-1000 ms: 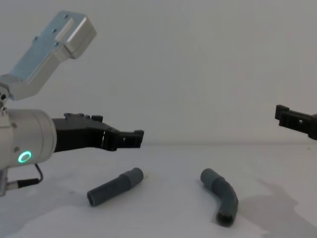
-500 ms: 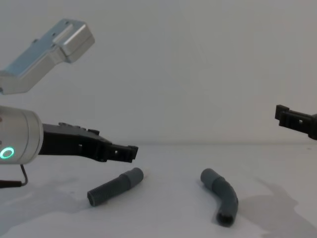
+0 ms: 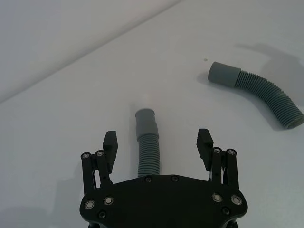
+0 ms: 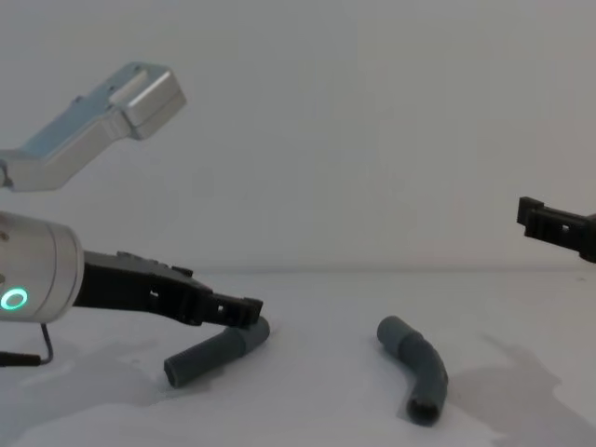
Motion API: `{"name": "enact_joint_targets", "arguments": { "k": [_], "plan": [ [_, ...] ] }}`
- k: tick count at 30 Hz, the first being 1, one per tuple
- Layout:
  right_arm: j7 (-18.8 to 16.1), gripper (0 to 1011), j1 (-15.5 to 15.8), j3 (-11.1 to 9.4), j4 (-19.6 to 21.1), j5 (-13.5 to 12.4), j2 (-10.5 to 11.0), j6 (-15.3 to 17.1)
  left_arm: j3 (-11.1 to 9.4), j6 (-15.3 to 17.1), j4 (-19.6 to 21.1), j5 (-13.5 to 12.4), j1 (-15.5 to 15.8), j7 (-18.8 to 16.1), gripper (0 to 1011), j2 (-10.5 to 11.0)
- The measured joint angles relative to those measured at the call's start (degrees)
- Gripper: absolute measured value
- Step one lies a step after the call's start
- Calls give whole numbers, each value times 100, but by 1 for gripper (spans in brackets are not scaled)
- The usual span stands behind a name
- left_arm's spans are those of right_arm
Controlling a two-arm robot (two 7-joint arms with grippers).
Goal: Use both hands to pick up one end of the pipe from the table, align the ends, and insert them.
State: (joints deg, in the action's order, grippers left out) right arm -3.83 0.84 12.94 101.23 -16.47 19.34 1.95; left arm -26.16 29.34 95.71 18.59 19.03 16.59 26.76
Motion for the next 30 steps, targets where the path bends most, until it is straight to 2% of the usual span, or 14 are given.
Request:
{"name": "enact_joint_targets", "arguments": {
  "k": [19, 30],
  "plan": [
    [0, 1000, 0, 0, 0, 0, 0, 0, 12, 59, -339, -10, 74, 205, 1001, -77],
    [0, 1000, 0, 0, 0, 0, 0, 0, -57, 170, -559, -78, 257, 382, 1001, -119]
  ]
}}
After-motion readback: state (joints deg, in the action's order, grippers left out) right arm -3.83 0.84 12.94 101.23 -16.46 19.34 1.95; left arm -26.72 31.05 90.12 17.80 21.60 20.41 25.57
